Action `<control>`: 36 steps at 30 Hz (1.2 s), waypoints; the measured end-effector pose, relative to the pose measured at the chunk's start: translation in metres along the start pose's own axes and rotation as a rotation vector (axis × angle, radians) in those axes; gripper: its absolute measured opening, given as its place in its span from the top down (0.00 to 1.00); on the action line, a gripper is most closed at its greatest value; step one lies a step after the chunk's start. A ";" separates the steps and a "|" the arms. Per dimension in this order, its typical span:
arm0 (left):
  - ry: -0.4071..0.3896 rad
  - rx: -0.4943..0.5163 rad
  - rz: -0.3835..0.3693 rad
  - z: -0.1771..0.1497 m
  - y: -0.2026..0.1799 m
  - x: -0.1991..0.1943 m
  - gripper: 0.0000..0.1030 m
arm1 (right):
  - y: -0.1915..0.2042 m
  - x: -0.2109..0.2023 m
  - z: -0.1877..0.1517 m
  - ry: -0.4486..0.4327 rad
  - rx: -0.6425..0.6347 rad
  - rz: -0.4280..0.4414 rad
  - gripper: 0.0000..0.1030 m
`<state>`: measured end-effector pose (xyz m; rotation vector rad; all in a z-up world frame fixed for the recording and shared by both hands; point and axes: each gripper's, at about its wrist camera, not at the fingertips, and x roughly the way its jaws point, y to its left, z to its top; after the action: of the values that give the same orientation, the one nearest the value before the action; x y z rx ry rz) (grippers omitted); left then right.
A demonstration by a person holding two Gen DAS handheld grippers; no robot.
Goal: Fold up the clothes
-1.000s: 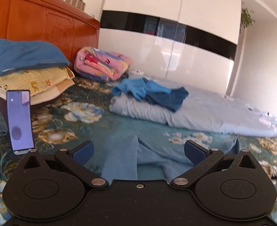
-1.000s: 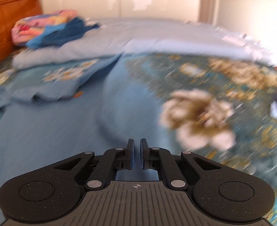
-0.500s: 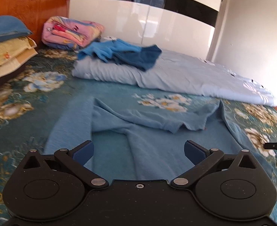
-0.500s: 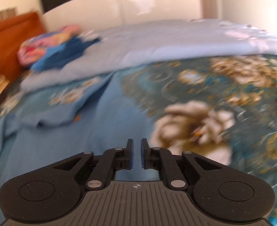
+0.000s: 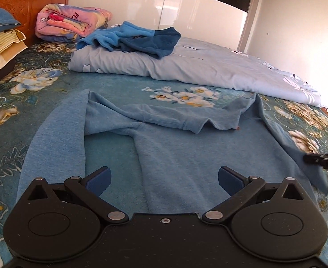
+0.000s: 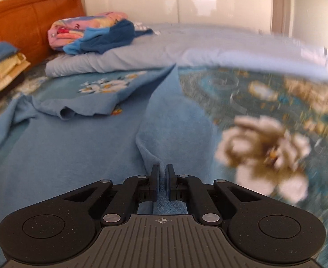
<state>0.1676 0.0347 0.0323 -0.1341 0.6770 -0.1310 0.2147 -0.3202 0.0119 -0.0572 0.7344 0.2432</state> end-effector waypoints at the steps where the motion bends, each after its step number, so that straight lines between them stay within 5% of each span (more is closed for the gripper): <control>1: 0.001 0.000 0.004 0.001 0.000 0.001 0.02 | -0.005 0.000 0.004 -0.015 -0.010 -0.036 0.97; 9: 0.022 0.012 0.028 0.002 -0.001 0.014 0.02 | -0.068 0.012 0.049 -0.113 -0.077 -0.390 0.97; 14: 0.036 0.025 0.045 0.003 -0.005 0.021 0.02 | -0.101 0.036 0.073 -0.124 -0.118 -0.524 0.97; 21: 0.038 0.060 0.064 0.005 -0.012 0.025 0.02 | -0.143 0.093 0.084 -0.009 -0.082 -0.557 0.97; 26: 0.031 0.070 0.066 0.008 -0.012 0.025 0.02 | -0.138 0.103 0.075 0.019 -0.072 -0.541 0.96; 36: -0.007 0.034 -0.046 0.028 -0.034 0.059 0.02 | -0.097 0.011 0.058 -0.181 0.018 -0.421 0.66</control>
<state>0.2283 -0.0063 0.0230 -0.1177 0.6647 -0.1863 0.2838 -0.4037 0.0444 -0.1684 0.5293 -0.1586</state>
